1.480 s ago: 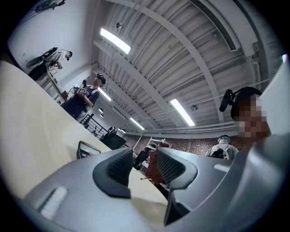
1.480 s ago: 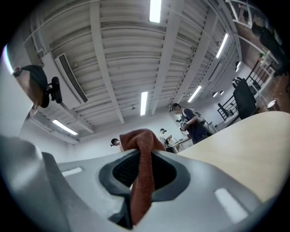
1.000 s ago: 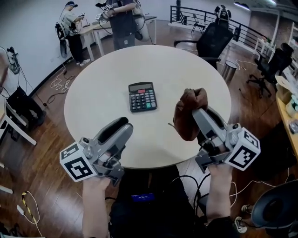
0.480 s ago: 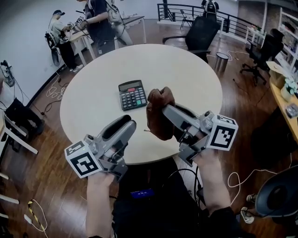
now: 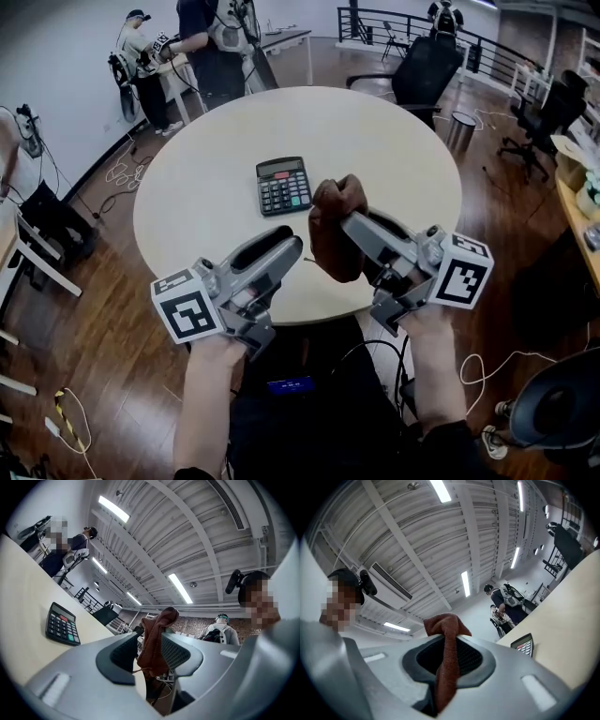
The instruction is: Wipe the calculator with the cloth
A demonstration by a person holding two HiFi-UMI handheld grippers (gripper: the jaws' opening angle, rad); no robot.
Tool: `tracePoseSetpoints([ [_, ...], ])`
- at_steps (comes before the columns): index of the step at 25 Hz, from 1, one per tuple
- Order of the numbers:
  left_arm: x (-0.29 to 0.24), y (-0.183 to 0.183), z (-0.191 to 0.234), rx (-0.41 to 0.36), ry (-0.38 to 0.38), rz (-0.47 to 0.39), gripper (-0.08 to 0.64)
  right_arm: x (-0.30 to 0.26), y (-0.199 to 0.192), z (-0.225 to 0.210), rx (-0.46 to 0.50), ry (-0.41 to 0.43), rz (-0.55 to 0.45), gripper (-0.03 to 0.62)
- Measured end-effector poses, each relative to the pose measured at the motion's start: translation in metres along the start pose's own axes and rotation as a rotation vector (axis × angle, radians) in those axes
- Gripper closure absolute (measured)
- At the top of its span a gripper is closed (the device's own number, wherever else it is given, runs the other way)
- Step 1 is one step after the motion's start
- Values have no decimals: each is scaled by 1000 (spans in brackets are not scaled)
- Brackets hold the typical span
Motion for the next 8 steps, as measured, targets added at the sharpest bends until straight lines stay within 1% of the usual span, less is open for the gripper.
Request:
tracePoseSetpoints([
  [8, 1, -4, -3, 5, -13, 3, 416, 2, -2, 7, 27, -5, 12, 541],
])
Point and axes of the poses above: the fingertips, and each gripper's own axes: x backward along the fingers, z to its left, y out of its top, the point moved 4 cm from there along x, backward along the fingers, and after that the axes turned 2 degrees about y, right-handed, at the moved point
